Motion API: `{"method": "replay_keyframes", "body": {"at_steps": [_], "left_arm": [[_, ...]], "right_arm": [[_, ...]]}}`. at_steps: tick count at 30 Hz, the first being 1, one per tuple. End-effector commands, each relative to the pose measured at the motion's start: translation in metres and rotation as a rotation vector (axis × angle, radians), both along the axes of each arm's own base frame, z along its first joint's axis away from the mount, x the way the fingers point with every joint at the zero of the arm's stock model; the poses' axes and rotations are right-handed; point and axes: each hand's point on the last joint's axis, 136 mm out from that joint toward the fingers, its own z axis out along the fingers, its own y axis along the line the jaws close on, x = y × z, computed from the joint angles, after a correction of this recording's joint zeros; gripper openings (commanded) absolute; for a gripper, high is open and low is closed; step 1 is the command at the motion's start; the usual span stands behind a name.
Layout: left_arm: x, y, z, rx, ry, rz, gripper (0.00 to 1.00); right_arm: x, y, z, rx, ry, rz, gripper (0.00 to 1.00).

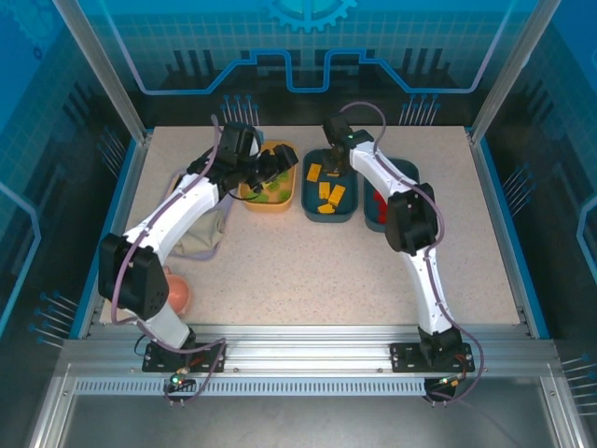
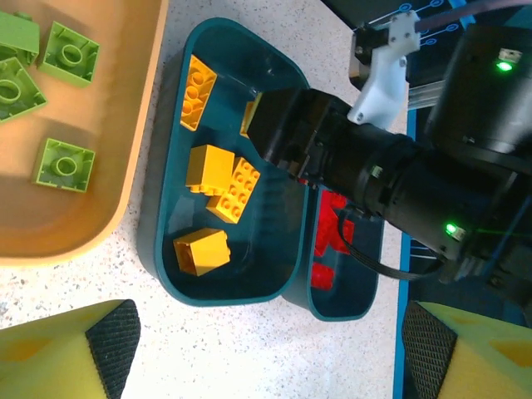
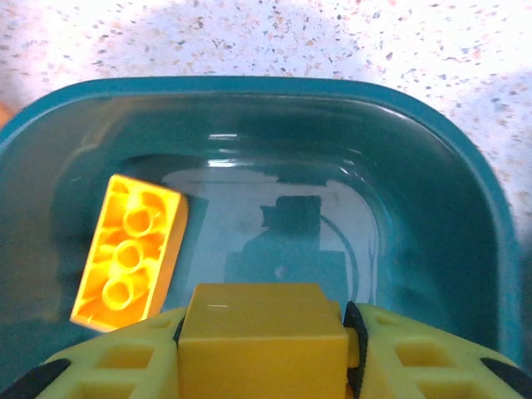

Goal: Sort the legos into containers by color

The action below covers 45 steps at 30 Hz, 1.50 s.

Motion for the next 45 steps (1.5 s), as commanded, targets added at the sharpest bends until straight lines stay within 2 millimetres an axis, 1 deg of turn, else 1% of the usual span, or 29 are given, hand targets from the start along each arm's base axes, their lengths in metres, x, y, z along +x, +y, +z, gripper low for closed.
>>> {"method": "replay_keyframes", "body": {"at_steps": [1,3,6,9,11,13,17,18,19,20,22,23,25,26,28,30,31,32,33,34,35,38,39,40,41,42,43,44,45], "left_arm": [[0.01,-0.005,0.009,-0.007,-0.04,-0.035,0.86],[0.013,-0.005,0.006,-0.006,-0.033,-0.031,0.86],[0.014,-0.004,0.004,-0.002,-0.028,-0.026,0.86],[0.015,-0.003,0.008,-0.002,-0.029,-0.025,0.86],[0.014,-0.003,0.015,-0.003,-0.04,-0.025,0.86],[0.012,-0.001,0.023,-0.004,-0.048,-0.017,0.86],[0.001,0.006,0.034,0.013,-0.037,-0.004,0.86],[-0.004,0.008,0.037,0.018,-0.035,-0.005,0.86],[-0.009,0.01,0.04,0.022,-0.033,-0.005,0.86],[-0.015,0.013,0.043,0.028,-0.035,-0.004,0.86],[-0.028,0.02,0.047,0.047,-0.031,0.001,0.86],[-0.036,0.025,0.049,0.061,-0.029,0.004,0.86],[-0.052,0.035,0.05,0.088,-0.023,0.007,0.86],[-0.061,0.04,0.051,0.098,-0.024,0.012,0.86],[-0.078,0.05,0.049,0.106,-0.02,0.018,0.87],[-0.097,0.059,0.043,0.117,-0.003,0.024,0.87],[-0.106,0.064,0.042,0.119,-0.001,0.028,0.87],[-0.116,0.068,0.039,0.125,0.0,0.029,0.87],[-0.123,0.071,0.036,0.132,0.005,0.03,0.88],[-0.129,0.075,0.032,0.138,0.013,0.034,0.89],[-0.133,0.079,0.028,0.142,0.022,0.042,0.99],[-0.134,0.089,0.028,0.145,0.02,0.073,0.99],[-0.132,0.093,0.03,0.169,0.002,0.079,0.99],[-0.129,0.1,0.032,0.217,-0.03,0.091,0.99],[-0.126,0.112,0.033,0.281,-0.053,0.129,0.99],[-0.124,0.127,0.033,0.35,-0.063,0.183,0.99],[-0.123,0.146,0.032,0.437,-0.059,0.254,0.99],[-0.122,0.171,0.03,0.538,-0.05,0.357,0.99],[-0.121,0.192,0.027,0.63,-0.043,0.45,0.99]], "right_arm": [[0.002,0.002,-0.012,0.028,0.061,0.003,0.32],[0.003,0.007,-0.018,0.041,0.075,0.012,0.34],[0.003,0.009,-0.024,0.041,0.088,0.011,0.4],[0.002,0.01,-0.018,0.047,0.083,0.013,0.48],[0.002,0.009,-0.006,0.05,0.068,0.016,0.52],[0.002,0.008,0.011,0.054,0.044,0.023,0.56],[-0.003,0.007,0.064,0.079,-0.035,0.041,0.69],[-0.007,0.005,0.081,0.085,-0.056,0.042,0.7],[-0.011,0.001,0.092,0.084,-0.066,0.039,0.7],[-0.018,-0.002,0.111,0.089,-0.094,0.037,0.7],[-0.034,-0.01,0.134,0.094,-0.132,0.037,0.7],[-0.045,-0.017,0.157,0.101,-0.176,0.034,0.7],[-0.067,-0.028,0.172,0.097,-0.223,0.034,0.71],[-0.084,-0.038,0.184,0.101,-0.26,0.031,0.72],[-0.112,-0.049,0.192,0.11,-0.311,0.037,0.75],[-0.15,-0.066,0.185,0.115,-0.319,0.036,0.8],[-0.166,-0.073,0.185,0.12,-0.325,0.033,0.81],[-0.183,-0.079,0.18,0.123,-0.316,0.031,0.84],[-0.198,-0.086,0.176,0.126,-0.307,0.028,0.87],[-0.209,-0.09,0.172,0.13,-0.297,0.025,0.99],[-0.221,-0.096,0.168,0.131,-0.29,0.013,1.0],[-0.237,-0.117,0.172,0.125,-0.332,-0.049,1.0],[-0.238,-0.127,0.177,0.104,-0.354,-0.096,1.0],[-0.239,-0.141,0.182,0.061,-0.381,-0.163,1.0],[-0.239,-0.159,0.185,0.002,-0.4,-0.247,1.0],[-0.241,-0.177,0.184,-0.057,-0.397,-0.342,1.0],[-0.244,-0.195,0.18,-0.116,-0.385,-0.43,1.0],[-0.241,-0.207,0.174,-0.168,-0.384,-0.455,1.0],[-0.234,-0.209,0.166,-0.192,-0.395,-0.417,1.0]]}}
